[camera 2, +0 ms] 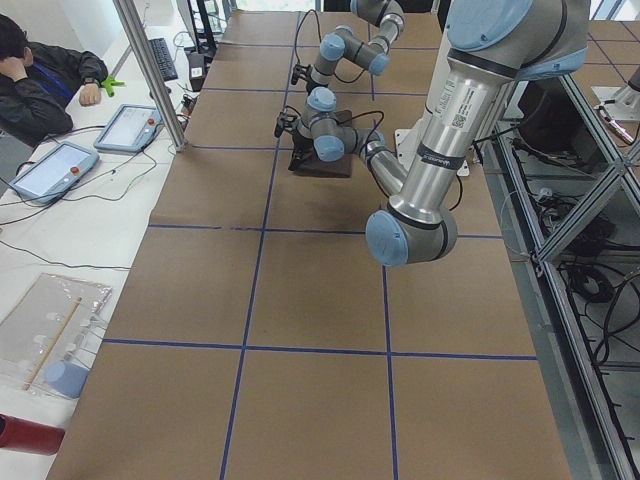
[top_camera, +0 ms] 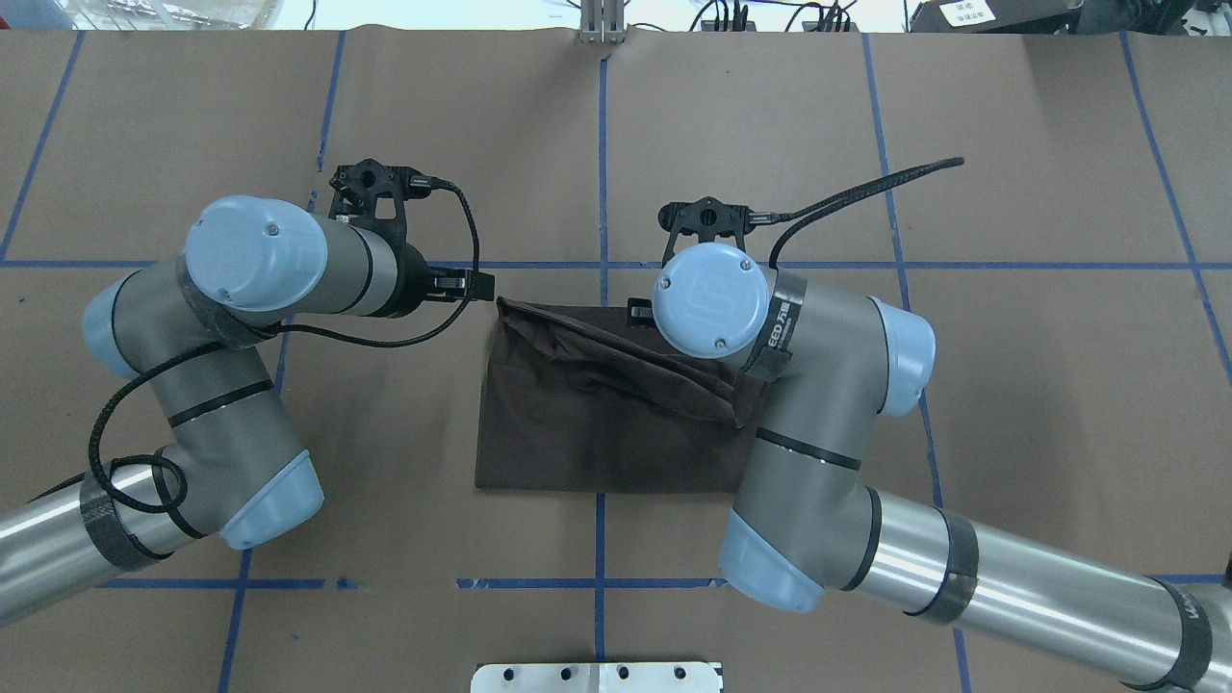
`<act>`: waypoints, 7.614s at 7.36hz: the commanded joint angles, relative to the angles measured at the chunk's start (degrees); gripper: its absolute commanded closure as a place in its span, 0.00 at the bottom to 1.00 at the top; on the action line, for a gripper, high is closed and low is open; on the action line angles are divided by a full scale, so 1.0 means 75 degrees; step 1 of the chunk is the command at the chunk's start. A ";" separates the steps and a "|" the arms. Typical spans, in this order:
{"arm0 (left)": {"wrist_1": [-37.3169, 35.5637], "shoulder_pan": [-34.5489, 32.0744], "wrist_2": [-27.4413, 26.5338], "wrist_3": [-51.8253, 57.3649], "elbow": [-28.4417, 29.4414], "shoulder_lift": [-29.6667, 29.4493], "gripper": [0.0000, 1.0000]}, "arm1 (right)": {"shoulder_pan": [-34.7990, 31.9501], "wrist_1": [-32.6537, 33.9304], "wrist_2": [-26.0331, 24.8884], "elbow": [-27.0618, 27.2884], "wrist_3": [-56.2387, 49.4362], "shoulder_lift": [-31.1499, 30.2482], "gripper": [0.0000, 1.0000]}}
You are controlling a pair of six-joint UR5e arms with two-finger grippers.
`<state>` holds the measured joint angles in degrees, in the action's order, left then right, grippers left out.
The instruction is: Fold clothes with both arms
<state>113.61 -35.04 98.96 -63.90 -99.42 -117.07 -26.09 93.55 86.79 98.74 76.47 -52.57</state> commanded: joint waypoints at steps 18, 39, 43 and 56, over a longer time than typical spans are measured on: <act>0.0004 0.0008 0.0000 -0.0012 -0.0033 0.0094 0.00 | 0.0715 0.0030 -0.0908 0.0394 0.1359 -0.0666 1.00; 0.2207 0.0219 -0.0070 -0.1360 0.2768 -0.1312 0.52 | -0.1759 -0.0239 0.1635 -0.0016 -0.1090 -0.0185 0.00; 0.2184 0.0056 -0.0082 -0.1278 0.2745 -0.1219 1.00 | -0.1759 -0.0239 0.1612 -0.0016 -0.1090 -0.0209 0.00; 0.2325 -0.1093 0.1184 0.0891 0.1749 -0.0011 0.00 | 0.0171 -0.0134 -0.0001 0.0383 -0.0422 -0.0302 0.00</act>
<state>131.06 -43.09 107.64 -57.47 -86.14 -117.33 -28.54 92.48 91.34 102.15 73.14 -54.36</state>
